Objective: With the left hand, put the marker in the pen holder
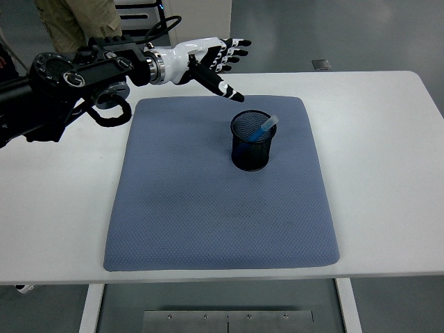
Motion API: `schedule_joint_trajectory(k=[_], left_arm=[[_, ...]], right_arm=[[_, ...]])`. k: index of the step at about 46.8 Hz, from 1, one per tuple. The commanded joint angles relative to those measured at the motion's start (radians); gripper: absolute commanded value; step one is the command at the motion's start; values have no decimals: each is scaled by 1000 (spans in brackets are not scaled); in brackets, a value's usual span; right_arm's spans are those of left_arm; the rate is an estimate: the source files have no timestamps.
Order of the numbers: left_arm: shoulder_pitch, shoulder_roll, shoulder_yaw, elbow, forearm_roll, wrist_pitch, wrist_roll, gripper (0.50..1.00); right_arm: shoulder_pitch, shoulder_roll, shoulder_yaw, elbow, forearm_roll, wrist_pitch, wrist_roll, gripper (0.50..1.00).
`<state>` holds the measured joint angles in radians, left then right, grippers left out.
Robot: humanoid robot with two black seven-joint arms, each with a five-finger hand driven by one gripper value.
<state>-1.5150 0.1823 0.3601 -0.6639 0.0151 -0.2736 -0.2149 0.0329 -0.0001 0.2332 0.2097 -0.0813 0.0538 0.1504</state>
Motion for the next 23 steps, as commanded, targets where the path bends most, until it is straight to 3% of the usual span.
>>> schedule_joint_trajectory(k=[1,4,11,18,23], left_arm=[[4,19,2,0,8,2,3,1000],[6,22,2,1,8,8,5,1000],[7,46,5,3,38,83,8,1000],[27,91,-4,0,39,94,5,1000],[90,131,-55,0,-7,99,5,1000]], right_arm=[[1,0,0,0,0,0,0,1000],[1,0,0,-1,0,0,0,1000],[1,0,0,0,0,0,0,1000],[1,0,0,-1,0,0,0,1000],[1,0,0,0,0,0,0,1000]])
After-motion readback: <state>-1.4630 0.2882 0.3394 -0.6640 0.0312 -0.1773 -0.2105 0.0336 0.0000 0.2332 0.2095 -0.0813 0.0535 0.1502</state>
